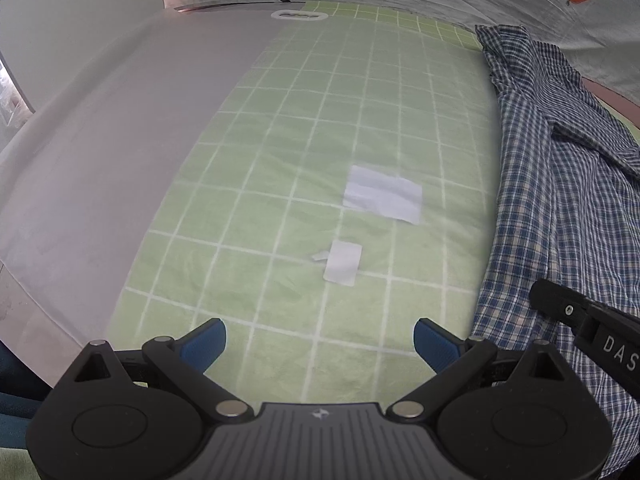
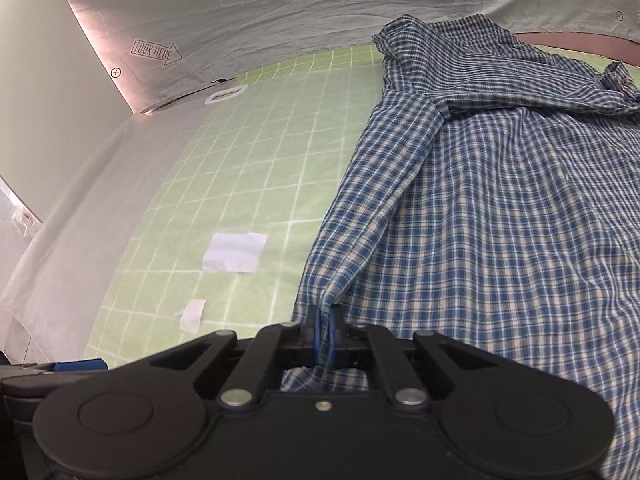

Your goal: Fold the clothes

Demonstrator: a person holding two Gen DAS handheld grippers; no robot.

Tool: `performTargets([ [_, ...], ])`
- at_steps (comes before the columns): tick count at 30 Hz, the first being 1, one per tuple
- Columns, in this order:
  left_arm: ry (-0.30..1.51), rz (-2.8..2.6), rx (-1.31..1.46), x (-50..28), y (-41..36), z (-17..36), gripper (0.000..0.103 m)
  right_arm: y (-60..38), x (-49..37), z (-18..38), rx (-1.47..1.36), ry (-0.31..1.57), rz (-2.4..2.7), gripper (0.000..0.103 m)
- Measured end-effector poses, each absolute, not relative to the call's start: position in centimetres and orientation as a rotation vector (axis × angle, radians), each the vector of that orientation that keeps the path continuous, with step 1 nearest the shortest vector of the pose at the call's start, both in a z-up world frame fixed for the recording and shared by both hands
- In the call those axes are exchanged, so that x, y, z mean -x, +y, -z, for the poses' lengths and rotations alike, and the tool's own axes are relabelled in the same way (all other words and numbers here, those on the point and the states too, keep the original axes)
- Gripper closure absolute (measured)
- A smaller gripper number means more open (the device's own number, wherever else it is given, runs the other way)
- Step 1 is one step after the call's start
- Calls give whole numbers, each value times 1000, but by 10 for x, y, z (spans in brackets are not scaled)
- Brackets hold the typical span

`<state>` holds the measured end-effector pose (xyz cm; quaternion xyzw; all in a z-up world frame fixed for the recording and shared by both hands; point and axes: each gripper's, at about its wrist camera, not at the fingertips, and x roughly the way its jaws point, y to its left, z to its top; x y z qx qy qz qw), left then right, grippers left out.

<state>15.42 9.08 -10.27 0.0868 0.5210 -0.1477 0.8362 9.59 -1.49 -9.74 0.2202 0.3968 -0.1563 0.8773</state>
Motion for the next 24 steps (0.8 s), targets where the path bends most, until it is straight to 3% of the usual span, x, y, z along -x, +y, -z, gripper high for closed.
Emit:
performTargets([
  [12,1080,462,-243,-125,19,97,3,-69,-39,79,-465,780,416,99],
  [24,1095,426,-246,-103,-11,102,3,-112,-20,89,-324,854,447,99],
])
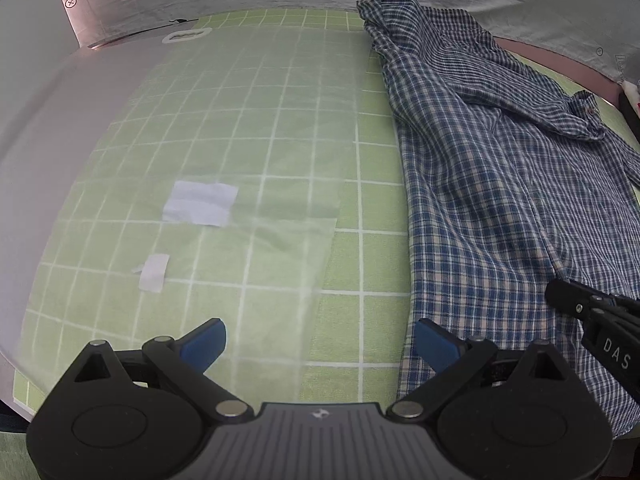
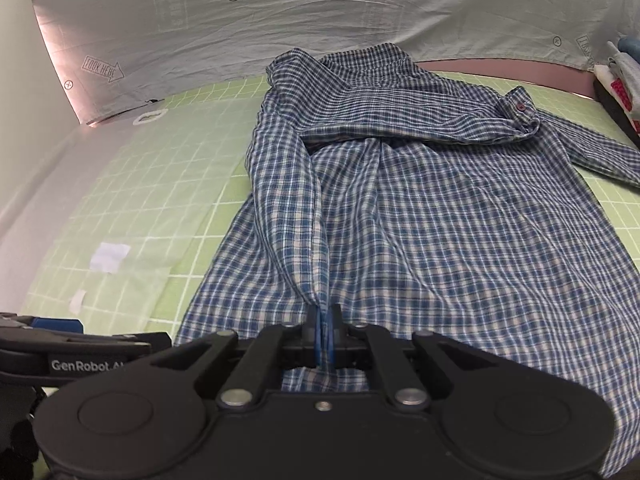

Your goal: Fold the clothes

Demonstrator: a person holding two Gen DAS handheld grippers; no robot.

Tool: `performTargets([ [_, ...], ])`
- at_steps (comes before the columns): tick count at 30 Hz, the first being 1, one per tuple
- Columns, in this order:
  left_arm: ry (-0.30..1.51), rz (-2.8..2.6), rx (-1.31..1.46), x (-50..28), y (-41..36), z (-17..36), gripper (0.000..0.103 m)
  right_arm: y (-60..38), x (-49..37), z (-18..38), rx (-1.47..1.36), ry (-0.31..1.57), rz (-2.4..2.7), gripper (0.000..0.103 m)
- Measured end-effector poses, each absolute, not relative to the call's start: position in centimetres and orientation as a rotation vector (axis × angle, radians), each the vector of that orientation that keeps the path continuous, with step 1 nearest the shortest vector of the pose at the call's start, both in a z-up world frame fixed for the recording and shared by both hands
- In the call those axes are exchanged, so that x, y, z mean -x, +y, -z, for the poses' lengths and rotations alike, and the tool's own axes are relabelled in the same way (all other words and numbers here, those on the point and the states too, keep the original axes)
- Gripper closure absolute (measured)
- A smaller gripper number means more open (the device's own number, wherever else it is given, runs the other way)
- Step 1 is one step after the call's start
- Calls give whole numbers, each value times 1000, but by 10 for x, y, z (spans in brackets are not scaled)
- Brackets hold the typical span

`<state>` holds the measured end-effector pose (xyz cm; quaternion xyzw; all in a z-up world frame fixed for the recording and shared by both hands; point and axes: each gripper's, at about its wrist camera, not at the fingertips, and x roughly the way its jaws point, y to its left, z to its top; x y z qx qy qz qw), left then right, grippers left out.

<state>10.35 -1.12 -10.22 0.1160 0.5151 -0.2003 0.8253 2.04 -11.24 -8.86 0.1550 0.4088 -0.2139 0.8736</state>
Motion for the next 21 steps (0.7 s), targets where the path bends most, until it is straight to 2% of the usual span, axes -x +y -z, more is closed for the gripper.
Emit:
performTargets([
  [4,1110,390,-249,-106,-12,105,3,-115,-25,104,-306,905,434,99],
  [9,1105,359,-246,-109,-17,103,3,-118,-29,115,-297,964,412,94],
  [10,1100,351,-241,-111,-19,101,3,-119,-29,115,-297,970,402,92],
  [14,1081,327,-231,-118,-31,94,3,-133,-25,104,-364,946,357,72],
  [16,1076,318,-228,-122,-39,92,3,-144,-22,94,-396,904,338,67],
  [21,1071,305,-219,-132,-63,92,3,-179,-17,74,-404,819,377,64],
])
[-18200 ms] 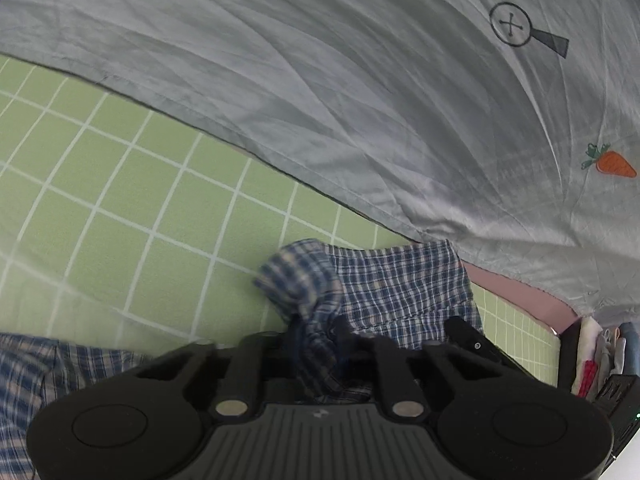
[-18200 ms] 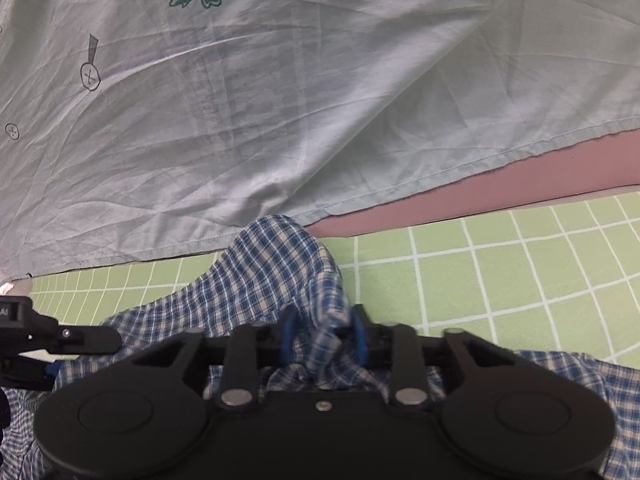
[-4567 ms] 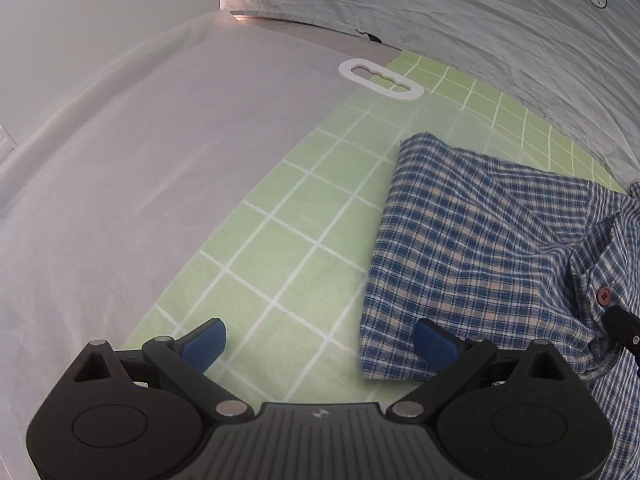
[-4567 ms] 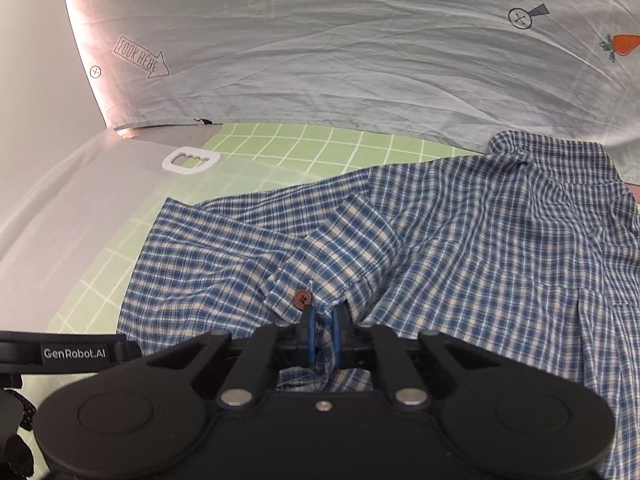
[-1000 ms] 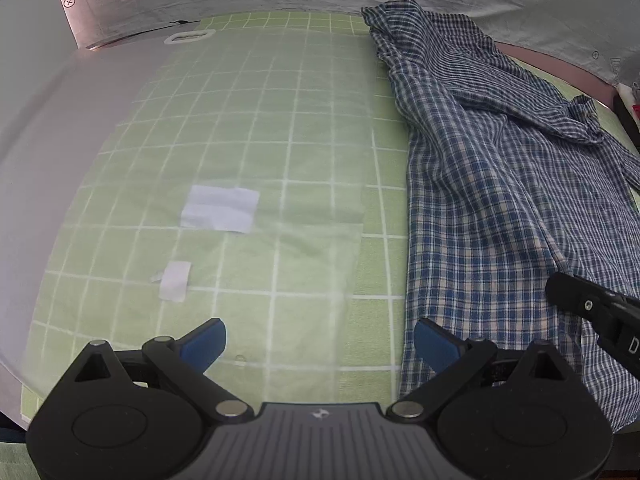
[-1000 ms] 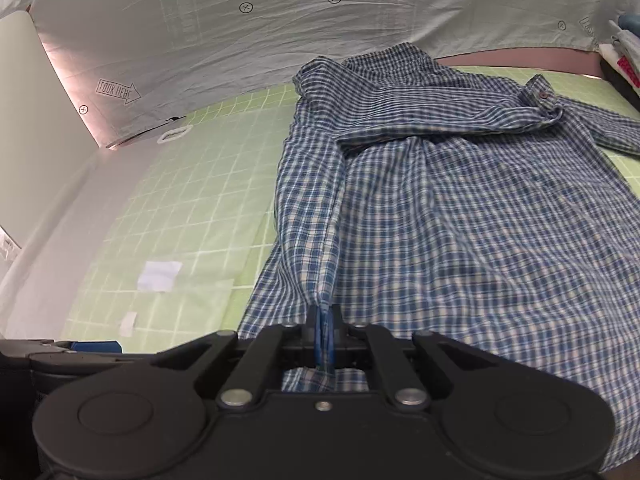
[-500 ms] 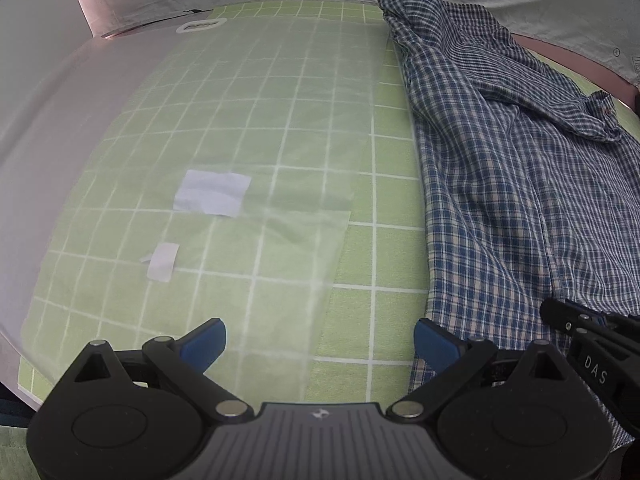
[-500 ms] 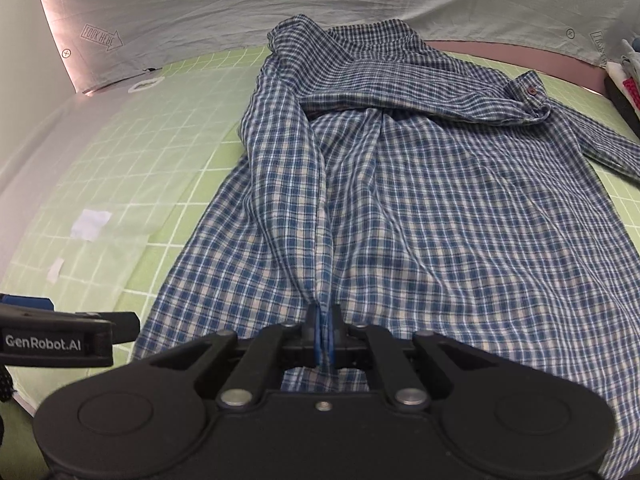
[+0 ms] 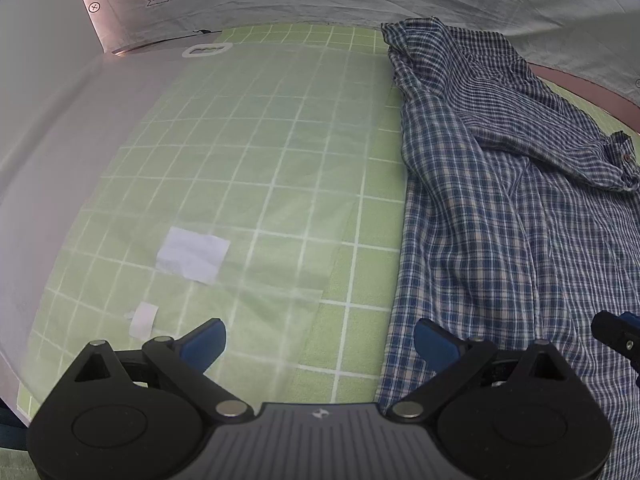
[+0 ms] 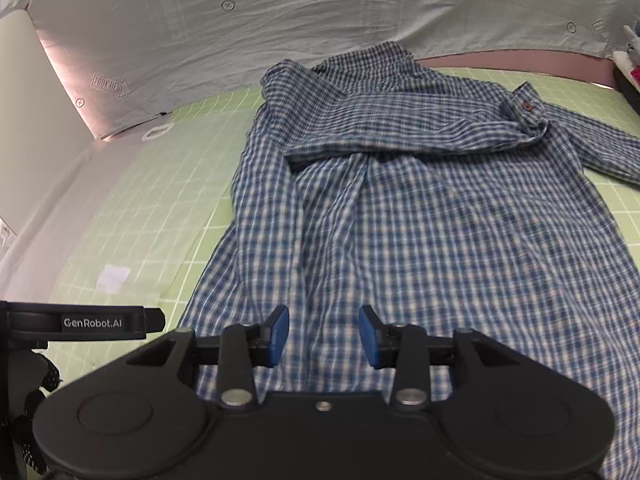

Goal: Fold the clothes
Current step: 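Open the right gripper to release the folded side, then grasp the buttoned cuff with the right gripper while the left gripper grasps the shirt edge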

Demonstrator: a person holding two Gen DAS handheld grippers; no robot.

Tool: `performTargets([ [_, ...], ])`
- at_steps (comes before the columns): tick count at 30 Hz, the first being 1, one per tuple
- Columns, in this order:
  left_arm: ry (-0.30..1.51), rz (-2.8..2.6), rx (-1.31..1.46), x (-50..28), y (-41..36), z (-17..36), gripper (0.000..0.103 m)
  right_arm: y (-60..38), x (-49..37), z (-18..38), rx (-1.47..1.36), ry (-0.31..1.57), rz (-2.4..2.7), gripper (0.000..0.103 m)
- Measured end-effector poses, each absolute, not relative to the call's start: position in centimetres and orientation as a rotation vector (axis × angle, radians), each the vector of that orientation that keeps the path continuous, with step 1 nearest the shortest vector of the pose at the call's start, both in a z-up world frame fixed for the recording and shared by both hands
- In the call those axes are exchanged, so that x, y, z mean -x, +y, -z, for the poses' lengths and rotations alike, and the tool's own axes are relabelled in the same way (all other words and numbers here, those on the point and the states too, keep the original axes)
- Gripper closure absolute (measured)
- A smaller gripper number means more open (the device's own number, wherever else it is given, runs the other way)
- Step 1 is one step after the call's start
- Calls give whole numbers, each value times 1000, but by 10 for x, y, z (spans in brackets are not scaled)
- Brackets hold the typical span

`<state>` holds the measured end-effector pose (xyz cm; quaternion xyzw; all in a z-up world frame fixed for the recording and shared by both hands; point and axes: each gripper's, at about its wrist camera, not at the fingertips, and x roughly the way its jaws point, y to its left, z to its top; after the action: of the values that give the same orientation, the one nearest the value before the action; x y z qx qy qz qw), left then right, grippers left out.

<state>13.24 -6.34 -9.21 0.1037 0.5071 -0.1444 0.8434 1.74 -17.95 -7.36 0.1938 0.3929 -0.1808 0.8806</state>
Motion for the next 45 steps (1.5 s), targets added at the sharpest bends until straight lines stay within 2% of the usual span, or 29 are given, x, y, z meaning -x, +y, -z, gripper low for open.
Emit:
performTargets([
  [20,1089,204,-221,-217,-158,120,3,-404,-47,86,-415,757,703,63],
  [32,1104,148,-251,-253,-174,128,0,-441,-102,115,-212,810,684,44],
  [36,1089,149,-280,-257,-181,126,0,-447,-116,117,-132,802,731,43],
  [37,1085,149,-282,-257,-182,125,0,-451,-118,116,-128,796,731,44],
  [38,1084,148,-282,-258,-182,125,0,-455,-119,115,-130,789,728,51],
  [39,1084,146,-279,-258,-182,125,0,-459,-120,113,-133,782,725,60],
  [40,1084,146,-275,-258,-181,125,0,-463,-121,111,-135,774,722,77],
  [45,1090,143,-253,-257,-177,126,0,-485,-107,71,-215,593,720,82],
])
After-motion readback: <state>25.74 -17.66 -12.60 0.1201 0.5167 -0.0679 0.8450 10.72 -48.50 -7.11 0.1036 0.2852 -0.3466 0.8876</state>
